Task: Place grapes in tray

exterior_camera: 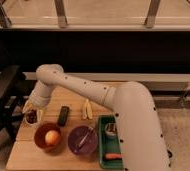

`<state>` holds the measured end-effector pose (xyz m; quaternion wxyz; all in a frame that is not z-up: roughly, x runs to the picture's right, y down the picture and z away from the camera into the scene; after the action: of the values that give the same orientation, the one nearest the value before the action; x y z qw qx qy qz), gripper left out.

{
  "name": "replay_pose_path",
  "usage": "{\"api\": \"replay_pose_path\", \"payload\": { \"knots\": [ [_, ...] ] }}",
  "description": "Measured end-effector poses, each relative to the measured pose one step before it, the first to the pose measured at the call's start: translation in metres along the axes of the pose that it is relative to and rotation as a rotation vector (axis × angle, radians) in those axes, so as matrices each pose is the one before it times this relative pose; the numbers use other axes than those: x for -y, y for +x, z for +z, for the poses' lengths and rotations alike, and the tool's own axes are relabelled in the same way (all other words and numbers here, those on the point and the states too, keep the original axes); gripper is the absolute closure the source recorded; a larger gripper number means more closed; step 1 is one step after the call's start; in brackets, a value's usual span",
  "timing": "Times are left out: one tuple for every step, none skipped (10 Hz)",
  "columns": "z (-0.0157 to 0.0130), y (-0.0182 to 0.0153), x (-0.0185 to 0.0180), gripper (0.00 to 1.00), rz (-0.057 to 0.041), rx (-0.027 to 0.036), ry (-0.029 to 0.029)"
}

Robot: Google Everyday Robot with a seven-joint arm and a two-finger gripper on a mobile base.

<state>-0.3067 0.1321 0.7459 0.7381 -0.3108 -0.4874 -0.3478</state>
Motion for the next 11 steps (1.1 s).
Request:
{"api": "replay_pose_path", "payload": {
  "knots": [
    [0.00929,0.00183,0.00183,0.36,-0.00562,0.05554,-0.00566],
    [0.00474,-0.00011,0.00163,0.42,-0.00707,0.00921,-0.00215],
    [0.00051,-0.00308,0.00187,0.53,-0.01359,-0.01168,0.00281],
    [-0.00421,-0.0012,0.00064,0.61,-0.00645,-0.01176,0.00699],
    [-0.00604,-0.00108,-0.00014,0.73,-0.00596,-0.01727,0.00802],
    [-0.00448,-0.00138,0.00063,0.82,-0.00497,-0.0129,0.00604],
    [-0.0017,0.00014,-0.00024,0.91,0.00065,-0.00494,0.00194],
    [-0.0009,-0.00011,0.00032,0.98,-0.00057,-0.00683,0.00454],
    [-0.00678,0.00158,-0.0041,1.0,0.00693,-0.00498,0.00865],
    [-0.00419,0.0014,-0.00283,1.0,0.00568,-0.00272,0.00488],
    [-0.00172,0.00012,-0.00181,1.0,0.00349,-0.00185,0.0027]
  ]
}}
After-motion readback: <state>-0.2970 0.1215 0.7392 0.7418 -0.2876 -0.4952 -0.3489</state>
